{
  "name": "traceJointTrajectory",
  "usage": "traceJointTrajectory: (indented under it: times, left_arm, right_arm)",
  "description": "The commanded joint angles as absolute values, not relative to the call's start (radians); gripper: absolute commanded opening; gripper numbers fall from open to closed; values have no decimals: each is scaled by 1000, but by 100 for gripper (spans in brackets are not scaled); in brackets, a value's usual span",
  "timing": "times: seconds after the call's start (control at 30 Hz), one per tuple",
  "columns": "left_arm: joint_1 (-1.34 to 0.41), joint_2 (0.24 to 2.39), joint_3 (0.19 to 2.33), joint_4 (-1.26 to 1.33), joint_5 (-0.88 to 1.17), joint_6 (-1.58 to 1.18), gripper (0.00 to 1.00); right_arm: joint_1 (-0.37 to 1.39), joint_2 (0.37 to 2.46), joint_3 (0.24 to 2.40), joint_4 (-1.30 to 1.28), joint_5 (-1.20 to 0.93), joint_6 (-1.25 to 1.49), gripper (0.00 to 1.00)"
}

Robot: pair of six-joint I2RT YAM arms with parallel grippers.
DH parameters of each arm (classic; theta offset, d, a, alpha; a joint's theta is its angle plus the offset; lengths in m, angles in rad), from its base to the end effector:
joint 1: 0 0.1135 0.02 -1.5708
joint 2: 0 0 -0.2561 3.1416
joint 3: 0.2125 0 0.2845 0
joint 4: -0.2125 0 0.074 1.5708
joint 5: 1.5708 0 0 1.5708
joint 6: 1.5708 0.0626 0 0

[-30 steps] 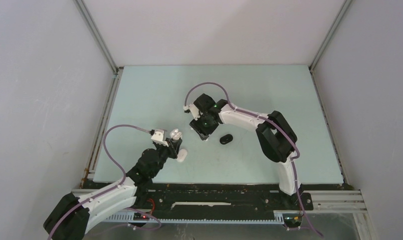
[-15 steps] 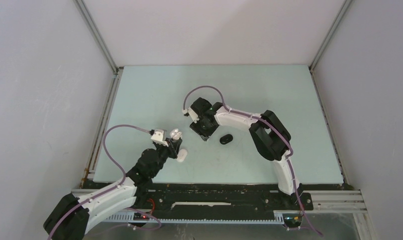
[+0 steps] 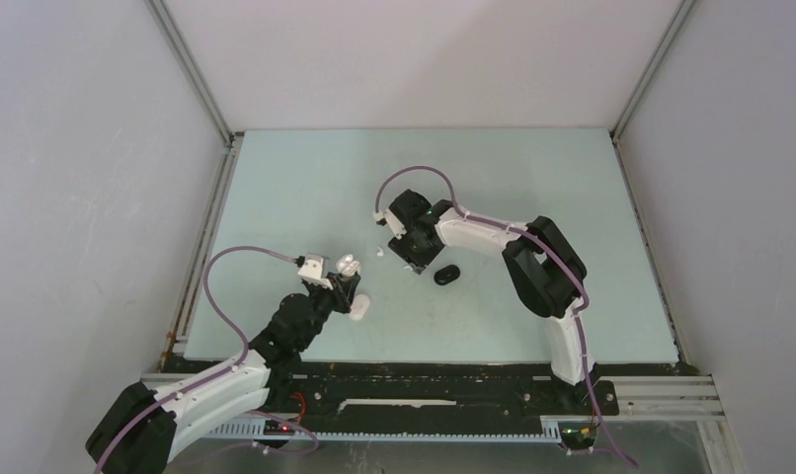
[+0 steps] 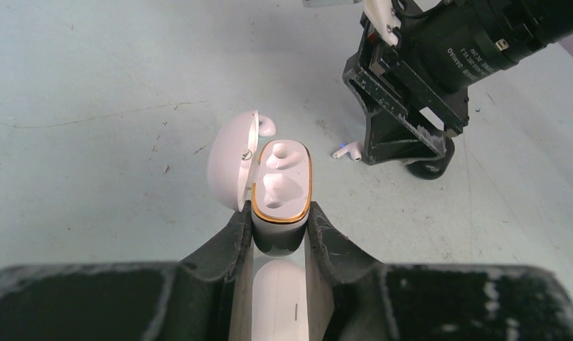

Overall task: Insert the wireless bluetooth earbuds into the charging case
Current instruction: Adjust the left earbud at the center of the board, then pick up the left earbud from the center of the board.

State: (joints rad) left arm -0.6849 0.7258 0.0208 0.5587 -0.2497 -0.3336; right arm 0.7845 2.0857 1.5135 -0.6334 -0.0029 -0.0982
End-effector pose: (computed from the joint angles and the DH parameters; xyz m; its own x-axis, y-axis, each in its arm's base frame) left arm 0.1742 -0.1224 0.1293 -0.2454 -0.2092 -0.9466 0.3633 0.8854 -0.2899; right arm 0.3263 0.3259 0.1087 -0.5886 -0.7260 -0.3557 -0.7686 0.6389 -0.0323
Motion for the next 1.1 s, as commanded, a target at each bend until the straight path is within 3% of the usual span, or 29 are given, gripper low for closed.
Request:
traceJointTrajectory:
  times: [0.0, 0.2, 0.6, 1.07]
  left_arm:
    - [-677, 721, 64, 596, -240, -345, 1]
    - [-676, 725, 66, 595, -238, -347, 1]
    - [-676, 750, 75, 595, -228, -347, 1]
    - [-676, 756, 77, 596, -230, -342, 1]
  right_arm:
    - [775, 2024, 1520, -622, 20, -112, 48]
    - [775, 1990, 1512, -629, -57, -106, 47]
    - [758, 2030, 1545, -630, -155, -7, 35]
    - [749, 2126, 1626, -670, -142, 49, 35]
